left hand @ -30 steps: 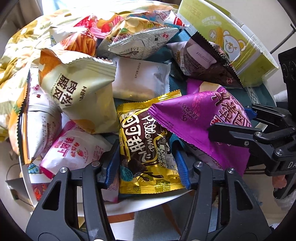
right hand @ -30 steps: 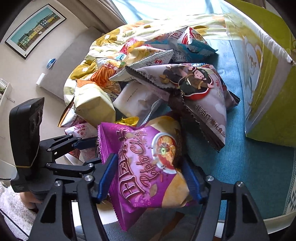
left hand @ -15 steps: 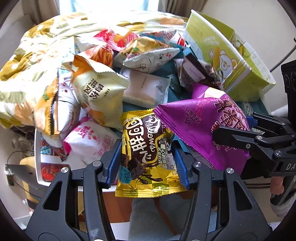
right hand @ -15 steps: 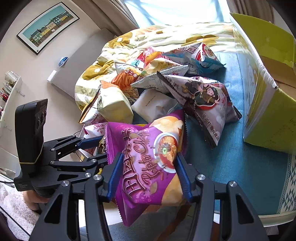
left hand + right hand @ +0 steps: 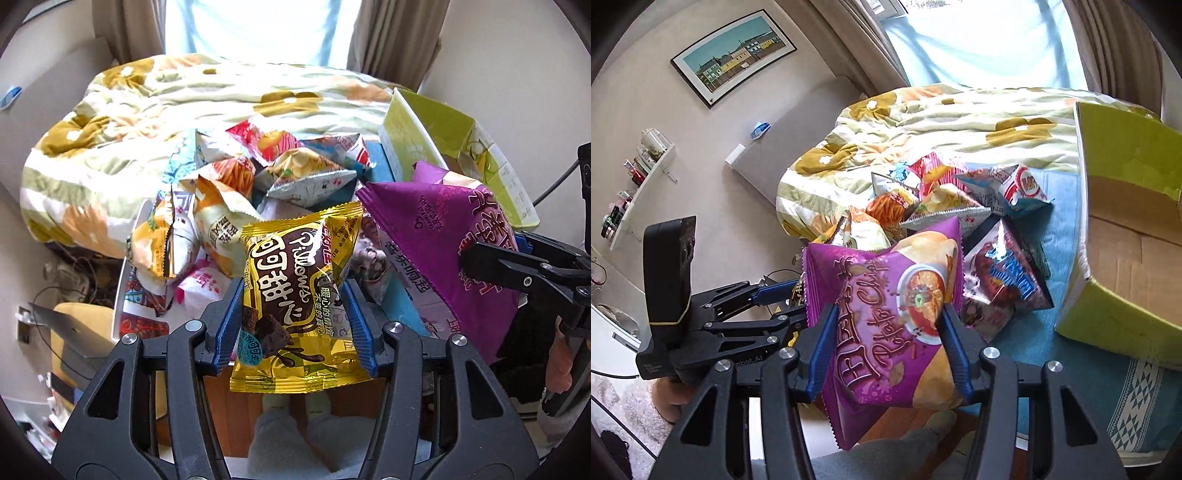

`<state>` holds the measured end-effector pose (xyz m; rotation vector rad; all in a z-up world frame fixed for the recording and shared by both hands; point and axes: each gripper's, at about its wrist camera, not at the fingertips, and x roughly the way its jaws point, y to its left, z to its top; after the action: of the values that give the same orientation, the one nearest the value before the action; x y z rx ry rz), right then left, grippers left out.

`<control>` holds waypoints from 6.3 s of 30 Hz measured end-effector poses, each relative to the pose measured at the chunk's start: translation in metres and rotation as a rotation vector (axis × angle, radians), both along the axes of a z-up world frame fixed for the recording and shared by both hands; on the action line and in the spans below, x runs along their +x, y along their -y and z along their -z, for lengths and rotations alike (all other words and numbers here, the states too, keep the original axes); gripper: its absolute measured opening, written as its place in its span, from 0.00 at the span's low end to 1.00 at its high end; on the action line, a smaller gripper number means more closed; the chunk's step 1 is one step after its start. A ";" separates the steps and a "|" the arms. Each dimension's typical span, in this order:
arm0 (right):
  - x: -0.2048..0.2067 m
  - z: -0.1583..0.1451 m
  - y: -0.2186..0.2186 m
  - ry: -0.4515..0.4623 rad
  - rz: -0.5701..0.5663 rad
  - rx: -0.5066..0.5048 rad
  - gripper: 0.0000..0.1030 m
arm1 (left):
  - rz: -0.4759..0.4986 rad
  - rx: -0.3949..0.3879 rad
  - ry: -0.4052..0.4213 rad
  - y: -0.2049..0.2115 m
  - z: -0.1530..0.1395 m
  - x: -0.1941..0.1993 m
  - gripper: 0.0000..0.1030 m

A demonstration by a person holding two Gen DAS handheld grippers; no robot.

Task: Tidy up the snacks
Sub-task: 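Grasp the gold bag with the left tool while the right tool grasps the purple bag, then carry the gold bag with the left tool while the right tool carries the purple bag into the box, then withdraw both tools from the box back toward the snack pile, then grasp the pink-white bag with the left tool while the right tool grasps the dark Spongee bag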

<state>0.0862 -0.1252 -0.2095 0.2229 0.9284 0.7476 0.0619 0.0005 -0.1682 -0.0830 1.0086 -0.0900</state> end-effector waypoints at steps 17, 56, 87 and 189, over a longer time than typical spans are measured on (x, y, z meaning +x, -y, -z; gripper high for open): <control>0.038 -0.082 0.122 0.177 0.285 -0.056 0.49 | 0.171 -0.010 0.191 0.114 -0.089 0.088 0.48; 0.203 -0.011 0.251 -0.076 0.558 -0.272 0.51 | 0.208 0.101 -0.003 0.245 -0.005 0.281 1.00; 0.234 0.014 0.242 -0.028 0.413 -0.323 1.00 | 0.078 0.119 -0.008 0.246 -0.012 0.260 1.00; 0.071 0.110 -0.025 -0.190 0.555 -0.135 0.58 | -0.247 -0.091 -0.070 -0.094 0.118 0.030 0.33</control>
<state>0.1571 -0.0997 -0.3198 0.4169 1.0298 0.1519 0.0923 0.0945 -0.2865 -0.2941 1.0569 0.0933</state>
